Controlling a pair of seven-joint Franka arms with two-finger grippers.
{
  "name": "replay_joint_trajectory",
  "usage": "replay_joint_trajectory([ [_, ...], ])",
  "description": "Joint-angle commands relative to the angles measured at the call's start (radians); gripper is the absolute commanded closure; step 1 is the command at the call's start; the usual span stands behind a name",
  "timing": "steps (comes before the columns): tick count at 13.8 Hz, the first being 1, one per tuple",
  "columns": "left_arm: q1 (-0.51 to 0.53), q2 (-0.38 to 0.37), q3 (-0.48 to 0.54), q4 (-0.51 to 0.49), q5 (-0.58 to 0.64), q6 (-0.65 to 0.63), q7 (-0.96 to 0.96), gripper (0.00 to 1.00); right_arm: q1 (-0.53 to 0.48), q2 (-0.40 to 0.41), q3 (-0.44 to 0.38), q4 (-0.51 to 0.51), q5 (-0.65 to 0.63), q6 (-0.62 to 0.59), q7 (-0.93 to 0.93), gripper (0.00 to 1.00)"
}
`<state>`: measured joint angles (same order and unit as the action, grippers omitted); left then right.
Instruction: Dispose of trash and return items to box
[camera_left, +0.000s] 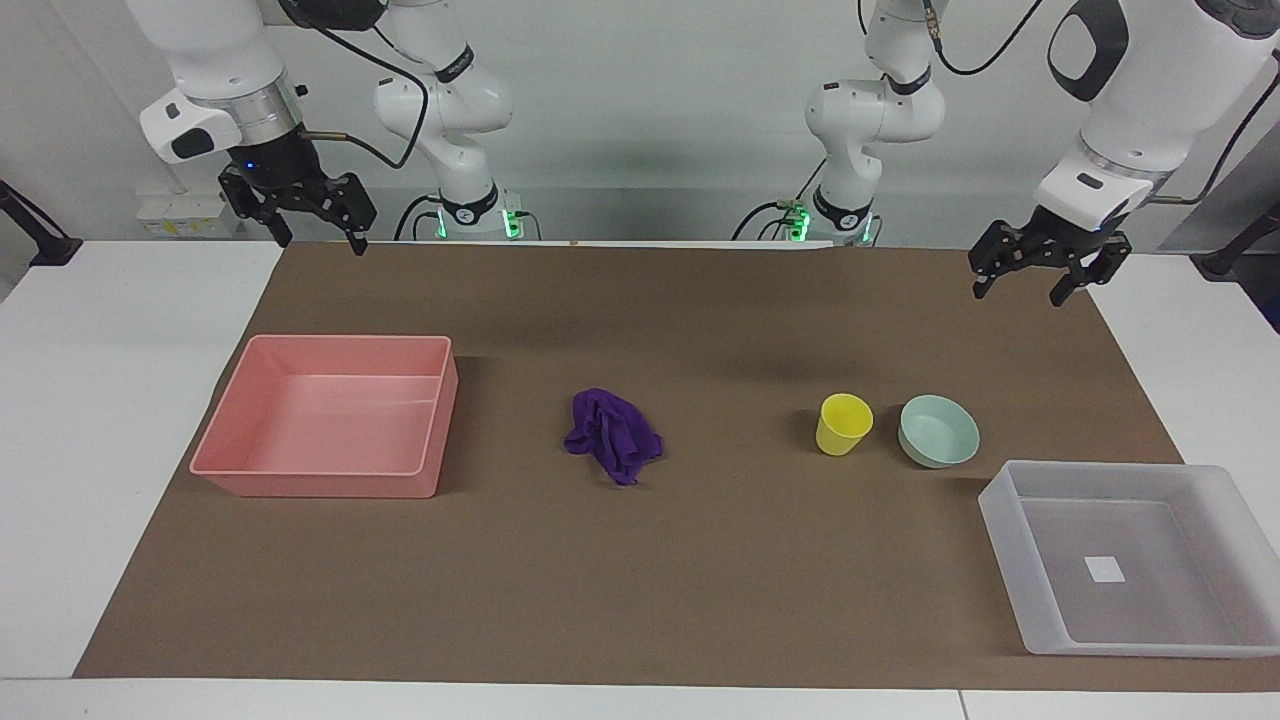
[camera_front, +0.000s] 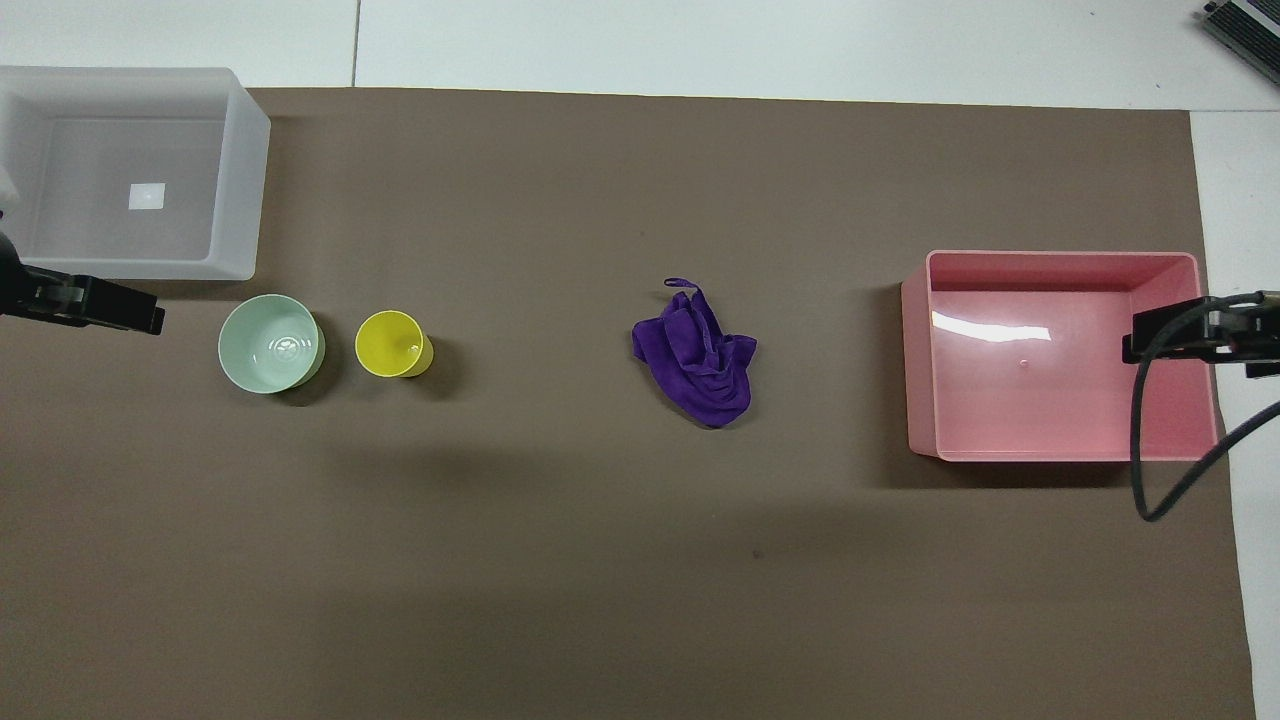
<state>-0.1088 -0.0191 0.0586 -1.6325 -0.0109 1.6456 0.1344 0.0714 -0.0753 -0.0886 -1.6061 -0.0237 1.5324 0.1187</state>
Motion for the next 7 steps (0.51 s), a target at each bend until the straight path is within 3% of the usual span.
replay_joint_trajectory([
  [1,0.009,-0.03,-0.003,-0.03,-0.001,-0.001,-0.001,0.0,-0.015,-0.011,0.017,-0.001,-0.009,-0.012,-0.01,0.0],
  [7,-0.003,-0.031,-0.005,-0.035,0.002,-0.009,-0.004,0.0,-0.015,-0.011,0.017,-0.001,0.001,-0.012,-0.013,0.0],
])
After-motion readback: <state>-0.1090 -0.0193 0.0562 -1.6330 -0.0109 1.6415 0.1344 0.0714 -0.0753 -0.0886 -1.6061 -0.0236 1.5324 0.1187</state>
